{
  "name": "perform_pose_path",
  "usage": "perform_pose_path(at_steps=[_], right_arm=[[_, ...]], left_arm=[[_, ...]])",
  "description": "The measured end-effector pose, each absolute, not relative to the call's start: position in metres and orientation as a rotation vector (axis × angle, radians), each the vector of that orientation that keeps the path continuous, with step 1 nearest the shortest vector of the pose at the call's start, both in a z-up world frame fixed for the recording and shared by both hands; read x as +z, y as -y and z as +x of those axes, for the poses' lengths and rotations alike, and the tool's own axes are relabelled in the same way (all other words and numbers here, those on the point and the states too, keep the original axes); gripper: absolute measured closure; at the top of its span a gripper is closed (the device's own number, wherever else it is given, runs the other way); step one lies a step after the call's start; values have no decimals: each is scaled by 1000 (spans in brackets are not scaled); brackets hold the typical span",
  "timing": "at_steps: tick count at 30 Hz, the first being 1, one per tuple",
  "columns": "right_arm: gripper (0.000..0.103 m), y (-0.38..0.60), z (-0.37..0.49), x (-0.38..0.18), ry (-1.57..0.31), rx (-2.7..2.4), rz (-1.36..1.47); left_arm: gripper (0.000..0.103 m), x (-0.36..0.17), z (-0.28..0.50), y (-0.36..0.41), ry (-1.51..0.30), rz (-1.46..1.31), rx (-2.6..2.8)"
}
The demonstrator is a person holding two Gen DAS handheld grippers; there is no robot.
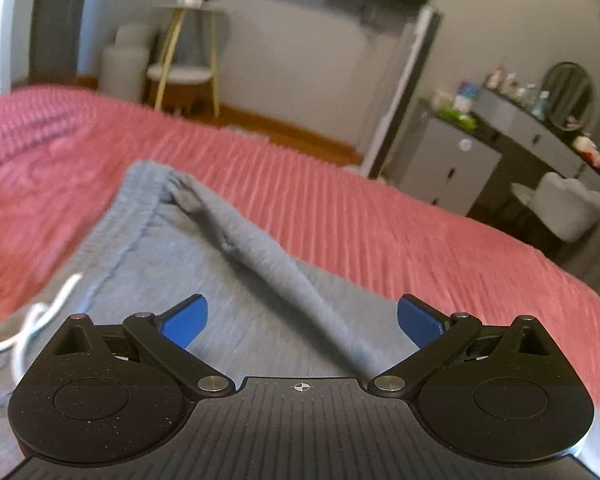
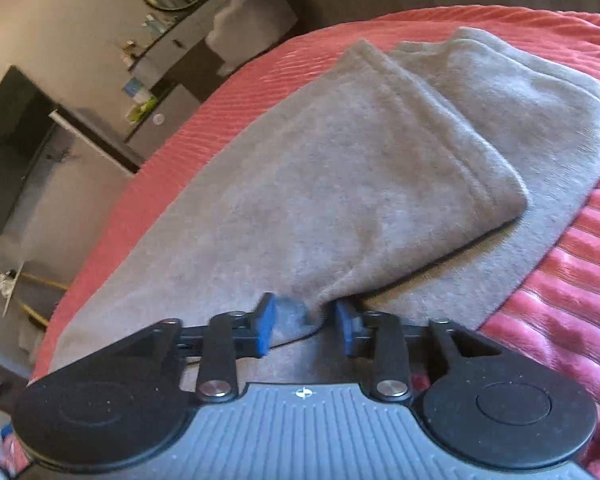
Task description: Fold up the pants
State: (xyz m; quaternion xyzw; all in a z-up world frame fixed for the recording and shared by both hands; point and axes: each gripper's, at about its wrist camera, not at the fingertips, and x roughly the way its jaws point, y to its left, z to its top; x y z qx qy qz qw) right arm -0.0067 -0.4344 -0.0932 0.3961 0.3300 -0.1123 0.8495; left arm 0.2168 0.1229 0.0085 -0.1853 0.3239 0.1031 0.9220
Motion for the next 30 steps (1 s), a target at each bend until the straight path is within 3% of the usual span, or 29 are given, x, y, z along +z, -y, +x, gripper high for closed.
perform_pose_path(at_steps=[4,7,12,13,14,15,17,19,24,25,26,30], right_arm=[[46,430,-12,-90,-686,-214,816],[27,430,-8,-87,-698,-172,832],[26,449,-7,-83,-680,-213,996],[27,453,-8,-82,-662,-222,1015],[32,457,-9,-82,-648,-237,1025],[37,461,-10,-82,-642,-256,1031],[64,466,-10,-84,-634,-285,1046],[76,472,-9,-91,-645,-325,1079],[76,485,-15,-105,-598,-359,1229],[82,486,-14,-106,-589,-364,1224],[98,486,-12,-104,-591,-377,1204],[98,493,12,-66,-576,-343,1072]], left_arm=[[4,-11,266,-134,-750,-450,253],[23,-27,293,-139,-820,-465,261],[52,-41,308,-132,-854,-401,254],[71,-40,309,-132,-849,-398,241],[81,-39,309,-133,-851,-406,230],[82,-38,308,-135,-852,-424,227],[88,-35,301,-139,-836,-460,221],[90,-32,294,-142,-816,-481,210],[91,-13,273,-146,-775,-492,189],[91,-6,267,-148,-764,-491,183],[92,3,262,-149,-751,-491,172],[92,54,234,-146,-682,-446,113]])
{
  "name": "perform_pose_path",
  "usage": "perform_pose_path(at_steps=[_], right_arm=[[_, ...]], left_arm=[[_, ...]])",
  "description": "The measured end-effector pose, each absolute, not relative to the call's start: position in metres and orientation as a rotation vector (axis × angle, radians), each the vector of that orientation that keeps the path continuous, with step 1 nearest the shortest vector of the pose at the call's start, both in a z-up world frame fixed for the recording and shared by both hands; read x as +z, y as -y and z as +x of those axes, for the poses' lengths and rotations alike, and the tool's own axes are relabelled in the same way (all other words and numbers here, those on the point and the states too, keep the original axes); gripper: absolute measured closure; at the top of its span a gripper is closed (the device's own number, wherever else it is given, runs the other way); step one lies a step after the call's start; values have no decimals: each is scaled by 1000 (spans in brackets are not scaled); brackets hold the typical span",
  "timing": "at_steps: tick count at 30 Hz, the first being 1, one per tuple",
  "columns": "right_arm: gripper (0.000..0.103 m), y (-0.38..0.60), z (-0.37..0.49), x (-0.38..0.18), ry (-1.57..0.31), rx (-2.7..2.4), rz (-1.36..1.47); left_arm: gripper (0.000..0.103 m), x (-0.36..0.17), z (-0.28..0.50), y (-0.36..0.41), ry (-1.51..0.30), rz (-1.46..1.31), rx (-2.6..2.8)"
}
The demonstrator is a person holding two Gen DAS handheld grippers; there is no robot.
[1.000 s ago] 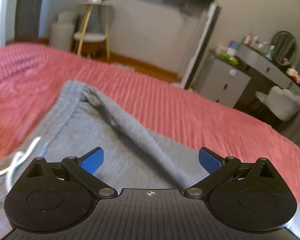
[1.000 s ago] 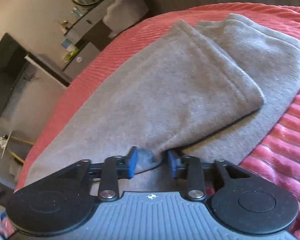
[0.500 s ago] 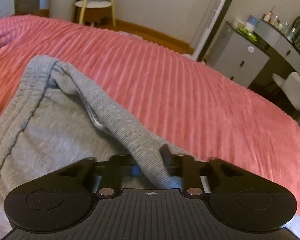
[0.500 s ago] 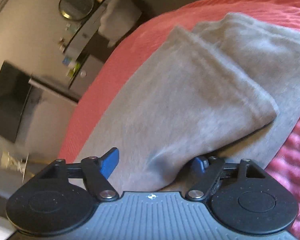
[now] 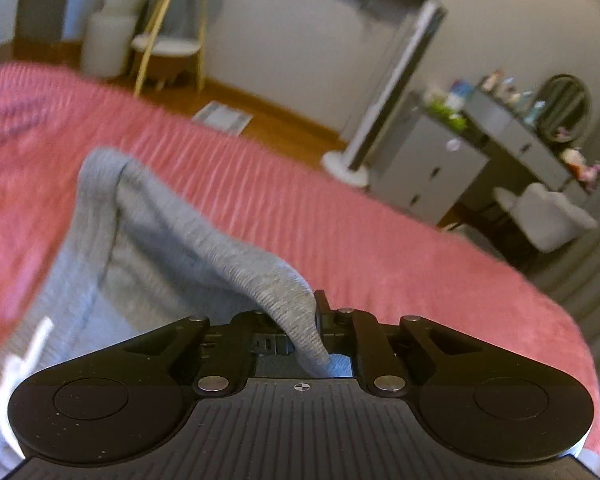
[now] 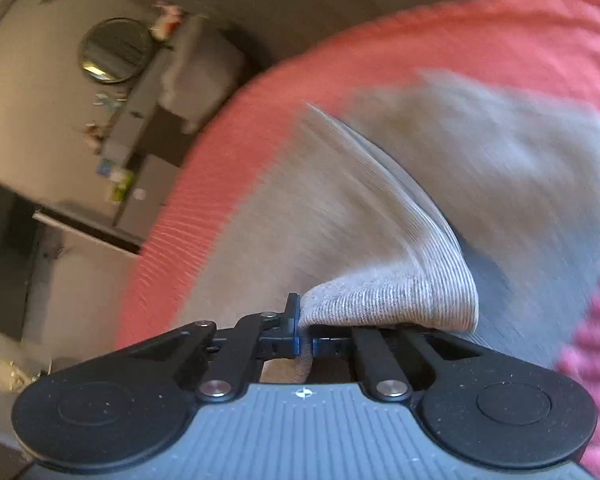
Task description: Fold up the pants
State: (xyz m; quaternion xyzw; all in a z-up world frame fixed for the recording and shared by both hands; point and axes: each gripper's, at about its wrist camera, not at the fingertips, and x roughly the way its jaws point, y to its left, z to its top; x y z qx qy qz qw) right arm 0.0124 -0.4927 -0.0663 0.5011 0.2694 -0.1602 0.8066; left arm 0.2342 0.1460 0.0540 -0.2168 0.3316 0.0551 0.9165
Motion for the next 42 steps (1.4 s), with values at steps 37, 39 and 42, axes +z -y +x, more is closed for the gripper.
perform_pose_path(at_steps=[37,39,42], right_arm=[[97,557,-69,-110,-622,-369,1068],[97,551,-66,-96,-601,-384,1002],[97,546,-79,-74,-493,-367,963]], left_arm=[[63,-38,22,-153,-807,-563,294],[65,-35,21,-151,-795,-531,285],[52,-28,20,-154,-798,-482,351]])
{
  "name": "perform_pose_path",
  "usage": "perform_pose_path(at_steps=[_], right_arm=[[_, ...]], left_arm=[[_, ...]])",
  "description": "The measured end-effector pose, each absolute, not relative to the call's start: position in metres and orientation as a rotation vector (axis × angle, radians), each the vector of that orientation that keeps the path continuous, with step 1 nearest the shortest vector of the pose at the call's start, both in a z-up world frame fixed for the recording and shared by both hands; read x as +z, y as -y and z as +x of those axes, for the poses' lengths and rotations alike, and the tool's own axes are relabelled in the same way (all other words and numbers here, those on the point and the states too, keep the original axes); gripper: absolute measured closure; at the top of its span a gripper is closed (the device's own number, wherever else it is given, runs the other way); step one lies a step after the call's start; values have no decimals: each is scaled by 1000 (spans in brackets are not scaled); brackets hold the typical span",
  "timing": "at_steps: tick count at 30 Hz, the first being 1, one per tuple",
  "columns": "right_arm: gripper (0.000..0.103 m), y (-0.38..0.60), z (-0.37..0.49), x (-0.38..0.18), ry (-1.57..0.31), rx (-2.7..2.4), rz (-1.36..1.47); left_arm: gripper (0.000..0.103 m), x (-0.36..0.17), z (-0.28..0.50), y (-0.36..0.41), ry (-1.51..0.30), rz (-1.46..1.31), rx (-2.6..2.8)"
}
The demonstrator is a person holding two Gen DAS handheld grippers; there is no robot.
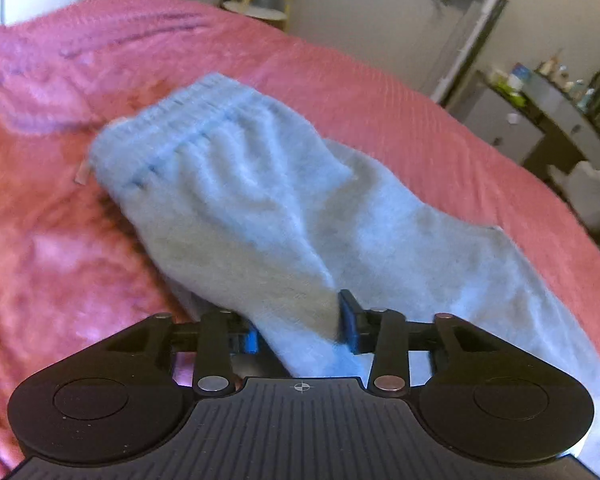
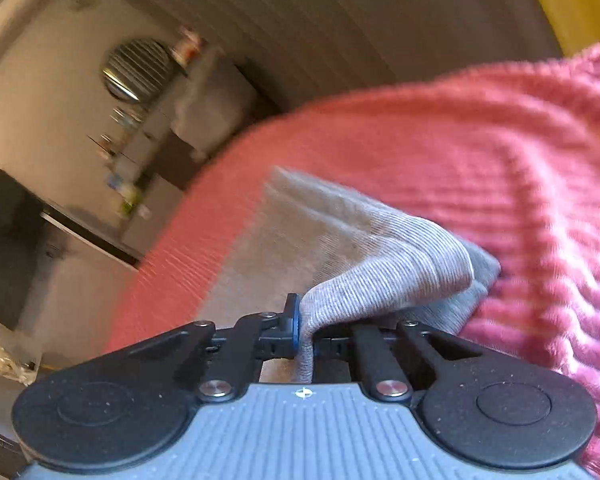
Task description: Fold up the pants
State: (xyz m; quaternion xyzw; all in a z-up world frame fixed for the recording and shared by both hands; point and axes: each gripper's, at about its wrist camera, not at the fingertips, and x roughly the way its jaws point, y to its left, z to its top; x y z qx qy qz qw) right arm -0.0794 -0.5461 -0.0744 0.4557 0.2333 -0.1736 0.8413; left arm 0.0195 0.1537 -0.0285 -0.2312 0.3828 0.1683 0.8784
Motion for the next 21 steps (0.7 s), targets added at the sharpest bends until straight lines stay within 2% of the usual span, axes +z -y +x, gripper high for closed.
perform_pose_path(at_steps=[1,2,3,4,7,9,10,11,15,16,21], right_arm=[[93,546,-81,-72,-503,-384,941],[78,545,-82,-74,-558,-441,889],[70,546,-82,-76,-617,-521,843],[65,548,-86,-76,-661,-613,794],[62,551,-99,-61,-625,-690,705],[46,546,-90,-42,-600,-639,639],[33,543,-83,-35,-594,-605,623],[27,539,-71,-28,-589,-559,604],[23,527,-3,-11,-622,-441,469],[19,527,11,-8,-627,-445,437],[14,544,67,-19,-724,-461,388]], left_arm=[[43,-26,17,-156,-788,-476,397],[36,-22,14,-158,-778,-460,451],[32,-17,13,-160,-780,-438,502],[29,-12,11,-162,-778,-417,551],[26,15,7,-149,-706,-278,665],[11,33,12,-127,-640,-198,620],[5,41,21,-112,-625,-178,534],[5,46,30,-98,-627,-171,441],[5,48,86,-35,-704,-166,63],[5,43,103,-19,-730,-142,-1],[5,10,177,33,-906,-45,-84]])
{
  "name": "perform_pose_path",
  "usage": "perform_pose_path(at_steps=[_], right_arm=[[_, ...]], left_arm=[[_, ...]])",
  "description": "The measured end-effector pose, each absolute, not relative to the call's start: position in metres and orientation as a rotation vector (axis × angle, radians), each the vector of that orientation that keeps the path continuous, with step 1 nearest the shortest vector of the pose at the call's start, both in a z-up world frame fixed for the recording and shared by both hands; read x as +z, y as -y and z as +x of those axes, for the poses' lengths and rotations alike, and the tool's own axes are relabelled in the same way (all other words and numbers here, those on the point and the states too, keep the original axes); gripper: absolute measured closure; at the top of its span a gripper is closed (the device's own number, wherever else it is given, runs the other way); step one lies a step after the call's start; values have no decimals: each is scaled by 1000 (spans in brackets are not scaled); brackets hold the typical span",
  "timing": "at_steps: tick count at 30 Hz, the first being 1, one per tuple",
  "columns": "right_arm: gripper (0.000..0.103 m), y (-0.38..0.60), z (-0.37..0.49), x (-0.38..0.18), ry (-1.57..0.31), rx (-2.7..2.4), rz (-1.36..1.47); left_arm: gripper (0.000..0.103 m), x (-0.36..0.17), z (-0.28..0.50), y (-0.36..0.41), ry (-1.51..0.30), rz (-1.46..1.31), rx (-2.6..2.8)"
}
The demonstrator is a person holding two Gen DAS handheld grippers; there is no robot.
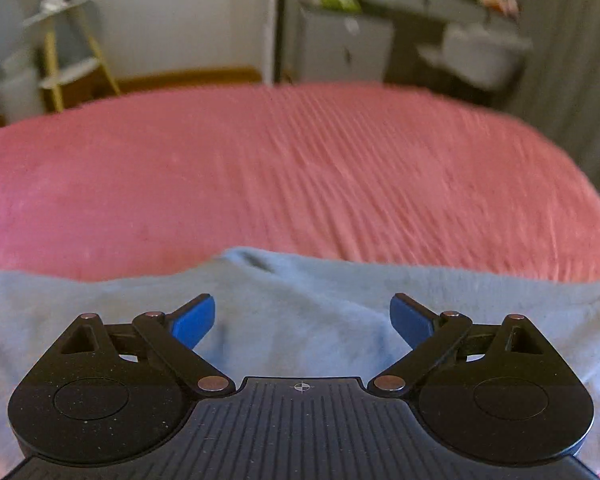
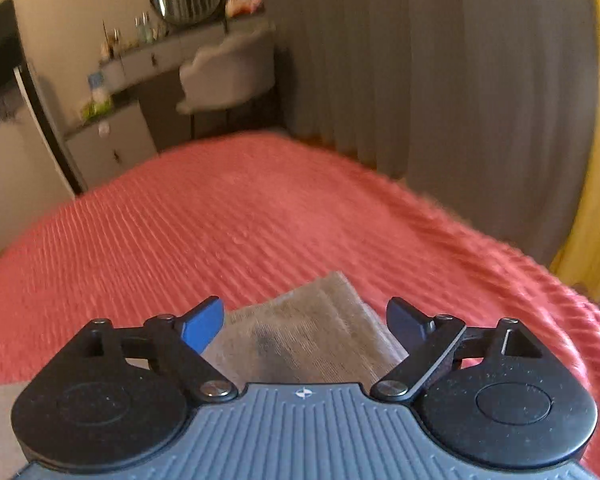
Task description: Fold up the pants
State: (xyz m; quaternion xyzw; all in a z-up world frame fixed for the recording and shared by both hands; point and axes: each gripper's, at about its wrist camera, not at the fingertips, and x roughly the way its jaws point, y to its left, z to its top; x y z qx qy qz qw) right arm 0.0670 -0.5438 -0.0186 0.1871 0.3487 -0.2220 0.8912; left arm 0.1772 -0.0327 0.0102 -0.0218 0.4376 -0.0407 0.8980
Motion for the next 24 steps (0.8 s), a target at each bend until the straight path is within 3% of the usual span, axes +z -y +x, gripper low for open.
perform_pose_path(at_steps=[6,11,12,13,14,15,16,17,24], right_arm=[[14,557,80,-48,-818,-422,430],[16,557,83,-60,-827,-371,449],[20,557,83,-60,-830,-368,442],[34,556,81,-58,-829,-364,430],[59,555,84,-61,-830,-362,419],[72,554,82,-62,-838,-359,412],[81,554,79,-61,-834,-341,425],[84,552,78,-61,-822,-316,449],[87,544,71,-31,-683,-341,430]], left_arm=[[6,-14,221,31,-1083,-109,-112],[32,-23,233,22,-1172,-95,-49],[32,-24,234,22,-1175,-88,-42],[39,-25,236,22,-1182,-75,-29],[53,-26,237,24,-1185,-49,-10],[62,-27,237,27,-1178,-8,17],[77,-27,238,28,-1169,20,29],[97,-25,238,28,-1159,30,38],[102,16,236,26,-935,32,58]])
